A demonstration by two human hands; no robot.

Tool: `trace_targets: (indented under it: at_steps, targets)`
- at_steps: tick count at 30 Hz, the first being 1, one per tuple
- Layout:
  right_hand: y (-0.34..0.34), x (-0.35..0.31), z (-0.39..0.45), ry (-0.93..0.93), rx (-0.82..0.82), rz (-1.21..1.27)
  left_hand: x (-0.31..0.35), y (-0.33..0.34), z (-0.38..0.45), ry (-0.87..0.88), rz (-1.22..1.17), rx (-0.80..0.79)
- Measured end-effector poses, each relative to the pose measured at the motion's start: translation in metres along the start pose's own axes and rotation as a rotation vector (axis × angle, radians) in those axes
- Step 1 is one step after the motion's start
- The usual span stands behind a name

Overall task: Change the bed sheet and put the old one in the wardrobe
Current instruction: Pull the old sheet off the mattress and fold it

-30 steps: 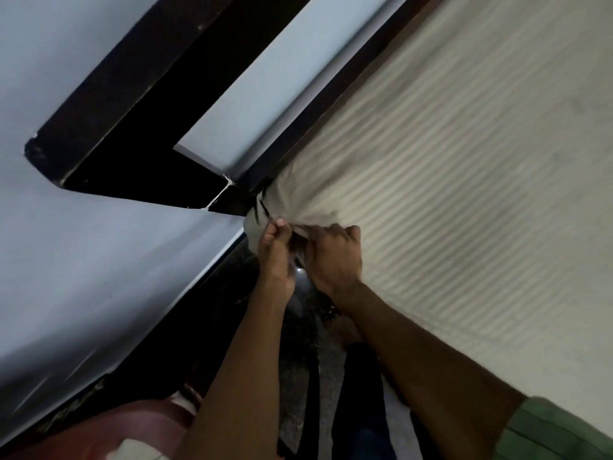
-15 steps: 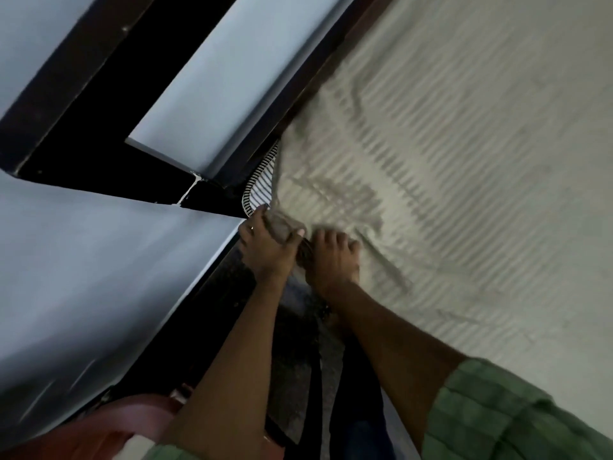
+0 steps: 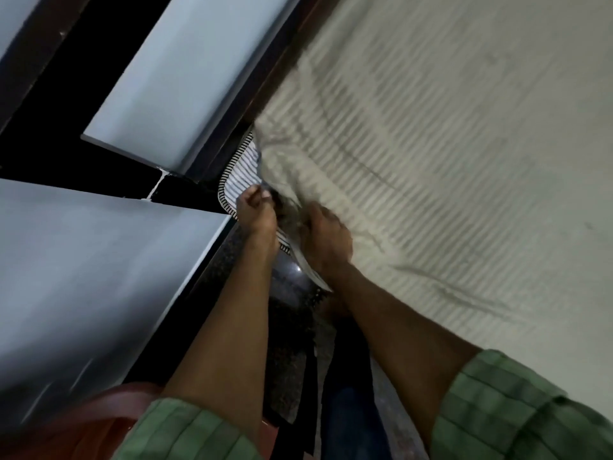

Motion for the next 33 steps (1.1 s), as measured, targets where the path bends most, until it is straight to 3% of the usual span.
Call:
trace_targets:
  at_steps: [2, 4, 6, 8, 14, 18, 25, 33]
  targets:
    - [0.003, 0.019, -0.001, -0.029, -0.159, -0.054, -0.001, -0.014, -0.010, 0.081, 0.218, 0.107]
    - [-0.007, 0.035, -0.007, -0.053, -0.188, -0.134, 0.011, -0.021, -0.035, 0.269, 0.406, 0.174]
    - [-0.023, 0.050, -0.017, -0.062, -0.185, -0.197, 0.016, -0.010, -0.067, 0.490, 0.500, 0.115]
    - [-0.040, 0.068, -0.037, -0.047, -0.208, -0.226, 0.009, 0.012, -0.104, 0.609, 0.605, -0.057]
    - [-0.097, 0.136, -0.135, 0.049, -0.193, -0.213, -0.038, 0.075, -0.235, 0.539, 0.795, -0.550]
    - [-0.142, 0.195, -0.206, 0.086, -0.184, -0.253, -0.062, 0.093, -0.327, 0.489, 0.852, -0.558]
    - [-0.233, 0.304, -0.339, 0.194, -0.110, -0.212, -0.091, 0.146, -0.494, 0.437, 1.058, -0.750]
    - [-0.317, 0.450, -0.513, 0.420, 0.103, -0.124, -0.140, 0.229, -0.718, 0.669, 1.192, -1.034]
Point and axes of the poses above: each hand's wrist, its own z-axis towards the middle knuckle, its own y-axis out of the palm, x = y × z, the point moved 5 cm from there along z, towards the middle knuckle, and after that the axes turned 3 degrees about -x, right-handed, at the moved point
